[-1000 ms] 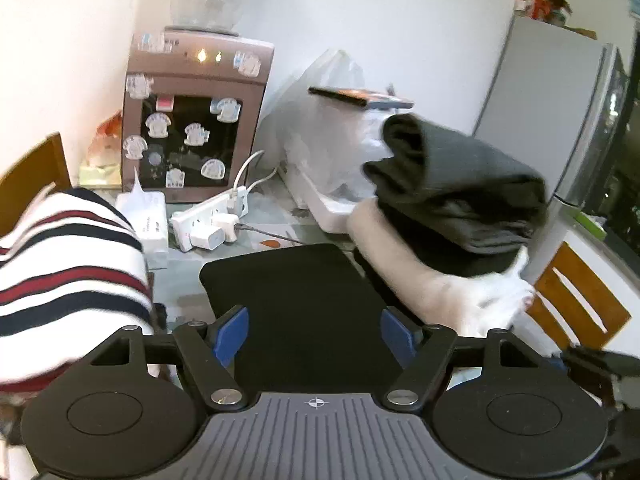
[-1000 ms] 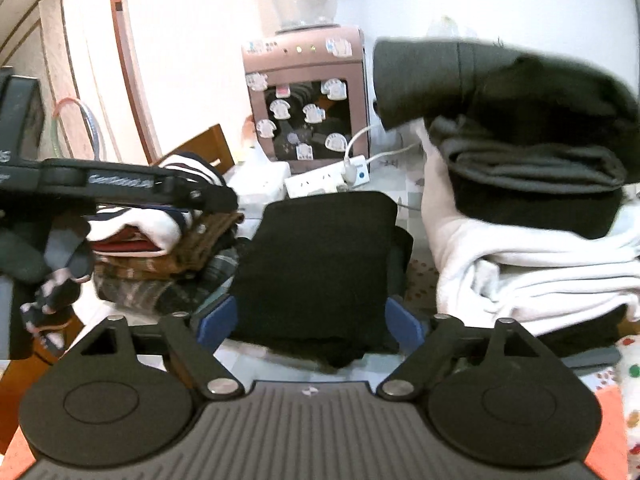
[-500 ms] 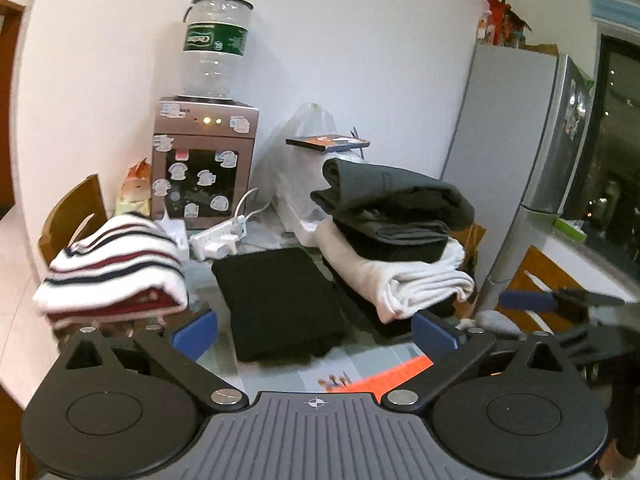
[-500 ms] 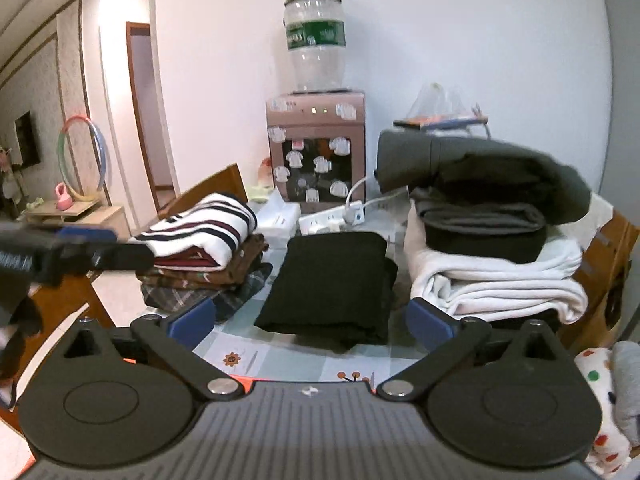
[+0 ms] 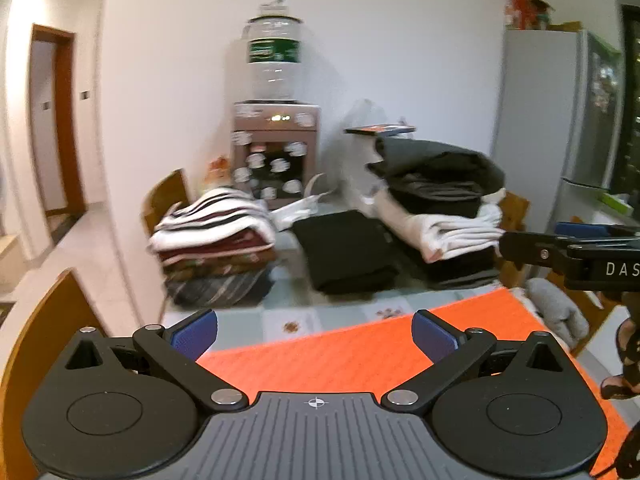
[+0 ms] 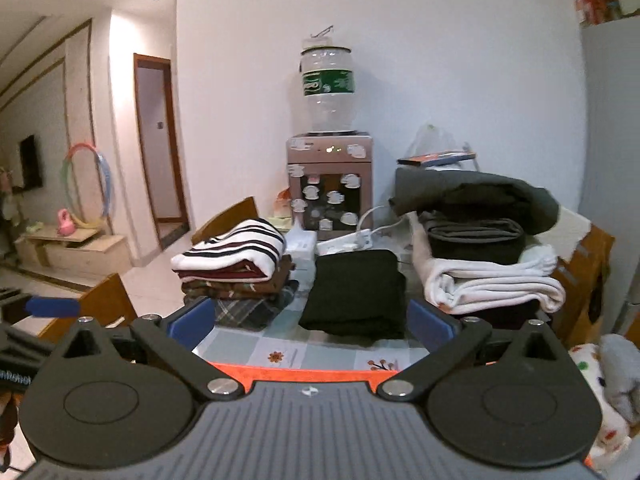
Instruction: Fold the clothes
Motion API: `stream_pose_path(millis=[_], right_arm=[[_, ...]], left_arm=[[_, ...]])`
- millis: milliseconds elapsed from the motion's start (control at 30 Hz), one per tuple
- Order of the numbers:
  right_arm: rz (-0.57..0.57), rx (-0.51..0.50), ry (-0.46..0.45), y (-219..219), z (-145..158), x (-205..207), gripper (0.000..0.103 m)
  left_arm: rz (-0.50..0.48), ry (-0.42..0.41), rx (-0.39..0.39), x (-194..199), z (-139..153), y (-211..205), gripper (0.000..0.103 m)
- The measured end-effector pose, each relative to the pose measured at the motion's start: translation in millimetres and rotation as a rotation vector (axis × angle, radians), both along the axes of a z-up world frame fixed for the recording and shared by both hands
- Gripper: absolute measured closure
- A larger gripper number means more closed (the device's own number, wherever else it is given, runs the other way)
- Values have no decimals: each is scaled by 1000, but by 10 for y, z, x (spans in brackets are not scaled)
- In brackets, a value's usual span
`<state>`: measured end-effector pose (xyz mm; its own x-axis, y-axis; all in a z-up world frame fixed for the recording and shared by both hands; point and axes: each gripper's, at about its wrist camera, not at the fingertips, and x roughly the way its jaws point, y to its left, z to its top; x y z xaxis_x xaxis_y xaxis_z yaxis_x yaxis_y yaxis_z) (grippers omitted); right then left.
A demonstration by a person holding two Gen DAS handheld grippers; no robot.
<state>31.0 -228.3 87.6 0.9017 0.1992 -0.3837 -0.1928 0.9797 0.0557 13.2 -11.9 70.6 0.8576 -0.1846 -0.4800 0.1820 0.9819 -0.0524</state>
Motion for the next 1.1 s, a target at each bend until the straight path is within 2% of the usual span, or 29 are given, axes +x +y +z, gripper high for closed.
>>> stream_pose_path(millis=[100, 233, 400, 567, 767, 1100], right_arm=[[-46, -62, 27, 144, -42, -163, 0], [-73, -125, 15, 326, -192, -372, 0], [-34, -148, 32, 512, -446, -597, 0], [-41, -118, 87, 589, -649, -652, 0], [-48, -11, 152, 437, -749, -565, 0], [-39, 9, 194, 333, -839, -507, 0]], left_arm=[[32, -5, 9, -239, -72, 39, 0], [45, 24, 12, -457, -169, 116, 0], [123, 87, -39, -624, -306, 197, 0], [169, 66, -30, -670, -307, 225, 0], [116, 64, 24, -677, -314, 82, 0], [101, 89, 39, -624, -378, -24, 0]])
